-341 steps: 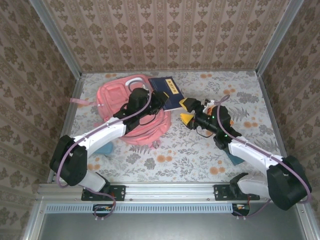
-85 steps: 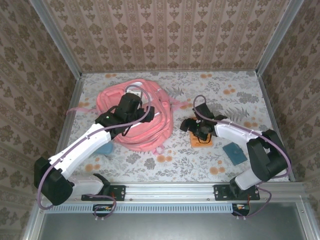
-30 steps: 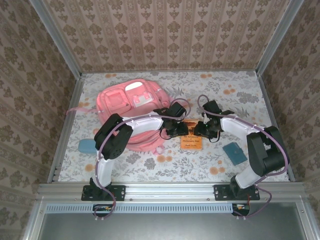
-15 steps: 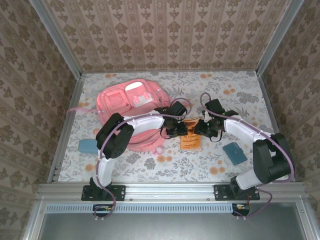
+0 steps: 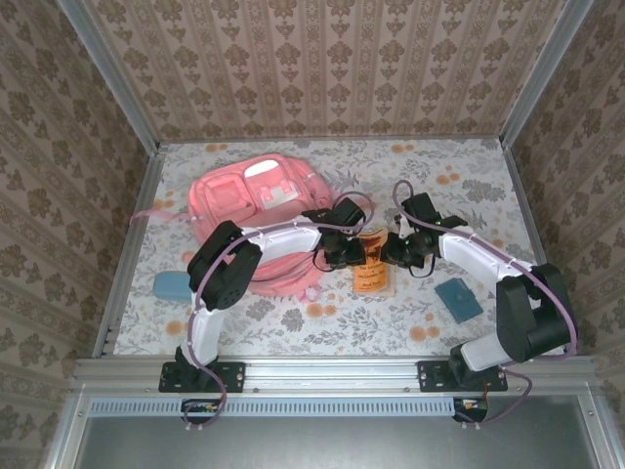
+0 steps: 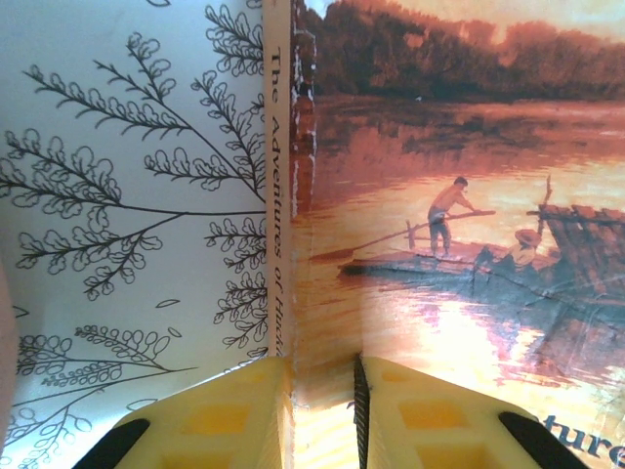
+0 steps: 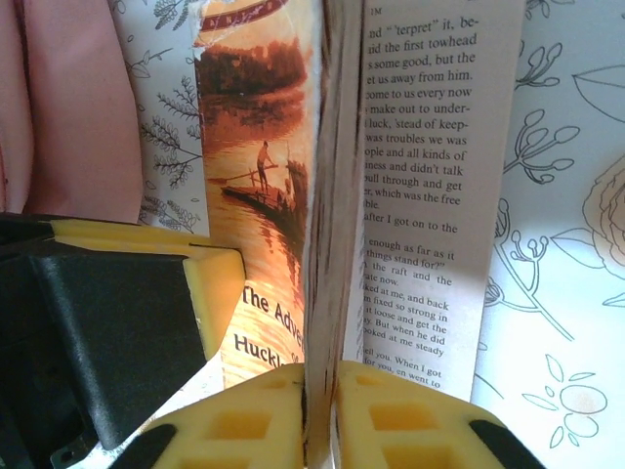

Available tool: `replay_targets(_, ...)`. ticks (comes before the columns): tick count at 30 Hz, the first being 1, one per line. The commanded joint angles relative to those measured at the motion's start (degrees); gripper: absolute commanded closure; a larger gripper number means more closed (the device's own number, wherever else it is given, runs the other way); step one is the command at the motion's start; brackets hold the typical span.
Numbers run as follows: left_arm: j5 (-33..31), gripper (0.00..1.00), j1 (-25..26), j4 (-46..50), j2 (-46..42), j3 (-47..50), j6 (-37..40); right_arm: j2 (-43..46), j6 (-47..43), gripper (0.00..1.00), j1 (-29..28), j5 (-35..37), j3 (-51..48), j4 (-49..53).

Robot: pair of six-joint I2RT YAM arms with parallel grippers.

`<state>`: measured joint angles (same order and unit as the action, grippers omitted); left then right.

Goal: Pack books, pencil case, and school supplies into a backpack

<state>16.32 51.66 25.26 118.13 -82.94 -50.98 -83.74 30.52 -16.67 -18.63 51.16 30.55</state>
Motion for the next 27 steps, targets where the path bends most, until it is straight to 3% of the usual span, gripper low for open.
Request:
replay_targets(1,1.96,0.77,0.46,-1.33,0.65,-1.17,0.35,1.86,0.33,0.89,-0.56,0.28,1.04,2.45)
replay_targets(6,2.57,0.66,-0.47,-2.13,-3.08,-0.98,1.16,5.1,-0.3,0.97,-0.31,2.87,1.18,2.99)
replay_targets(11,2.49,0.43,-2.92,-1.71,-10.43,-0.4,4.02,11.49,-0.73,1.0,0.79,2.86,0.68,1.2)
replay_targets(16,3.51,0.16,-6.65,-3.47,-18.37,3.83,5.31,18.66,-1.21,1.0,2.31,-1.9,1.17,-2.09)
replay_targets(20,6.31,0.02,-9.46,-8.17,-24.63,9.47,6.91,22.22,-0.88,1.0,3.38,-10.05,2.21,-5.81)
replay_targets(27,16.4,0.0,-13.45,-15.54,-29.86,14.95,6.09,21.84,3.66,1.0,3.49,-24.08,3.94,-15.21)
